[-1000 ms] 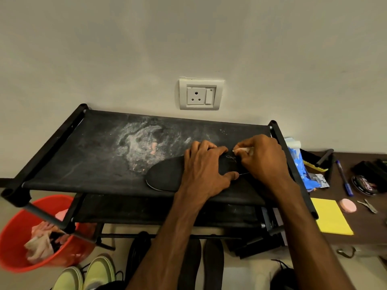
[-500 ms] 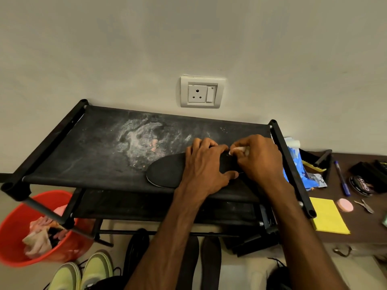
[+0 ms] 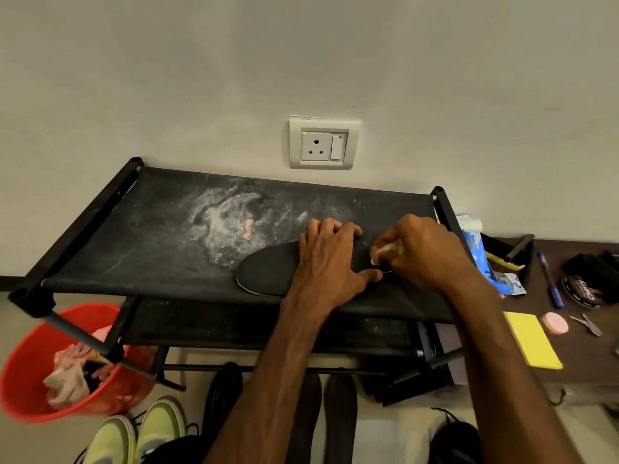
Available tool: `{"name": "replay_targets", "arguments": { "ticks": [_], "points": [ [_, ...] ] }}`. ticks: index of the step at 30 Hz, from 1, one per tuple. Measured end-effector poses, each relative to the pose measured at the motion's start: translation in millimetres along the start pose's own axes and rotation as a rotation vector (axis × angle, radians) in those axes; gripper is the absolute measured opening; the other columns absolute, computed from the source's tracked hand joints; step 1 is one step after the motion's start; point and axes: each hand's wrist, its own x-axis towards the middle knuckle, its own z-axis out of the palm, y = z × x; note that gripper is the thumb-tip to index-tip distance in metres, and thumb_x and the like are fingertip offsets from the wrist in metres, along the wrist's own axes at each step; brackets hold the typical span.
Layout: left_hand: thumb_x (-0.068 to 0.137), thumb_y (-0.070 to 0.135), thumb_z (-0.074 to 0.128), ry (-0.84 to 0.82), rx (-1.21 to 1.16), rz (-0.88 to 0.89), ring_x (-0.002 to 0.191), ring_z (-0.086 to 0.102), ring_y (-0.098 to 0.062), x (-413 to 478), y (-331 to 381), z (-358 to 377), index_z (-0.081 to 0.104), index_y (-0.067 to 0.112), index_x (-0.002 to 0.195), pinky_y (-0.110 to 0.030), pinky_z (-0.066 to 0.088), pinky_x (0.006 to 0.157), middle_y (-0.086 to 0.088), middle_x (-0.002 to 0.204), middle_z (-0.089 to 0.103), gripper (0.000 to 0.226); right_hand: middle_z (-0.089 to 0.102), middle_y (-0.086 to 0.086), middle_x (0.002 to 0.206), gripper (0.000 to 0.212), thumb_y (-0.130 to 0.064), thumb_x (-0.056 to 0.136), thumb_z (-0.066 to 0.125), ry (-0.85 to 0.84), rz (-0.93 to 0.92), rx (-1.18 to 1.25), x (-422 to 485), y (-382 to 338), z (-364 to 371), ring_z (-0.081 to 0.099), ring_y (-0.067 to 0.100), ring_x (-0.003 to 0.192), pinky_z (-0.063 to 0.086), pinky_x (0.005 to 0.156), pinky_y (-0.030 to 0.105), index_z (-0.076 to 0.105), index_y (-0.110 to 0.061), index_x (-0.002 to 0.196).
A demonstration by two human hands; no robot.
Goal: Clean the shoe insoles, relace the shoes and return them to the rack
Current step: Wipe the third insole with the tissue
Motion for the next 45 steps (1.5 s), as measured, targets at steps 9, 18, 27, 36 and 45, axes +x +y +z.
{"name": "replay_targets", "arguments": {
  "ticks": [9, 18, 27, 36, 45],
  "points": [
    [0.076, 0.06, 0.076, -0.023, -0.018, -0.023, 0.128, 0.031, -0.023, -1, 0, 0, 0.046, 0.029, 0.14, -0.035, 0.027, 0.108, 0.0, 0.134, 0.043, 0.078, 0.076, -0.004, 0.098, 0.014, -0.025, 0.092, 0.072, 0.271, 0.018, 0.09, 8, -14, 23, 0.067, 0.016, 0.085, 0.055, 0.077, 0.032, 0.08, -0.033, 0.099],
    [0.074, 0.062, 0.078, -0.001, -0.032, -0.012, 0.127, 0.031, -0.021, -1, -1, 1, 0.048, 0.03, 0.138, -0.033, 0.027, 0.106, 0.002, 0.133, 0.042, 0.077, 0.075, -0.013, 0.09, 0.015, -0.028, 0.083, 0.08, -0.026, 0.019, 0.061, -2, 2, -11, 0.067, 0.012, 0.09, 0.058, 0.085, 0.042, 0.077, -0.04, 0.075],
    [0.077, 0.059, 0.076, -0.045, -0.037, 0.001, 0.129, 0.031, -0.021, -2, -2, -6, 0.048, 0.033, 0.14, -0.036, 0.028, 0.11, 0.003, 0.136, 0.041, 0.074, 0.075, 0.004, 0.11, 0.018, -0.01, 0.095, 0.07, 0.394, 0.173, 0.256, 5, 28, -6, 0.065, 0.021, 0.103, 0.047, 0.084, 0.03, 0.08, -0.024, 0.101],
    [0.077, 0.056, 0.079, -0.05, -0.028, -0.017, 0.131, 0.031, -0.021, 1, -2, -7, 0.049, 0.034, 0.143, -0.034, 0.028, 0.107, 0.003, 0.139, 0.043, 0.076, 0.076, 0.007, 0.108, 0.033, 0.004, 0.089, 0.065, 0.302, 0.134, 0.213, 12, 22, 7, 0.067, 0.023, 0.099, 0.053, 0.094, 0.033, 0.082, -0.023, 0.1],
    [0.075, 0.056, 0.081, -0.029, -0.016, -0.03, 0.132, 0.032, -0.022, 0, -1, -6, 0.051, 0.034, 0.142, -0.035, 0.029, 0.109, 0.002, 0.14, 0.044, 0.077, 0.077, -0.006, 0.087, 0.027, -0.002, 0.085, 0.078, -0.01, 0.002, 0.093, -10, 28, -21, 0.064, 0.006, 0.076, 0.051, 0.073, 0.019, 0.083, -0.028, 0.086]
  ]
}}
